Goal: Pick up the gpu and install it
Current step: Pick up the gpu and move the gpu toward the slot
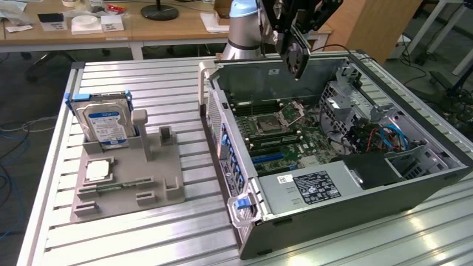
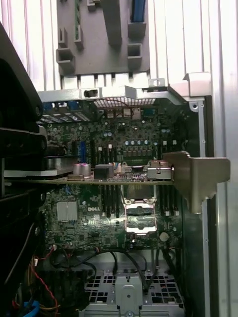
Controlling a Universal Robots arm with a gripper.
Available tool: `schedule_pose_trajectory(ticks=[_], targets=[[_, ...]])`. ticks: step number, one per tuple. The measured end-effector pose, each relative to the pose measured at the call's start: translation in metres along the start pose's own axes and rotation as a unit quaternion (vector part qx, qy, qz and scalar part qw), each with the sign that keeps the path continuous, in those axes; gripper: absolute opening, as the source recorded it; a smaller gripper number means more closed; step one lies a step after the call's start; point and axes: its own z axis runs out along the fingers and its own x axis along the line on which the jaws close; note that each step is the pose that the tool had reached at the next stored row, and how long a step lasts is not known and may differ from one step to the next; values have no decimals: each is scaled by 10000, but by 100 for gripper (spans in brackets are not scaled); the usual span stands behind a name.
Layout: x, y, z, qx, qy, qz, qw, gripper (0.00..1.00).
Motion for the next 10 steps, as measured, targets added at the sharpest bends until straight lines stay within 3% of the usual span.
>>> schedule_pose_trajectory(ticks=[2,10], targets=[[-47,2,30,18,-4,0,10000,28],[-411,25,166,17,-4,0,10000,28]])
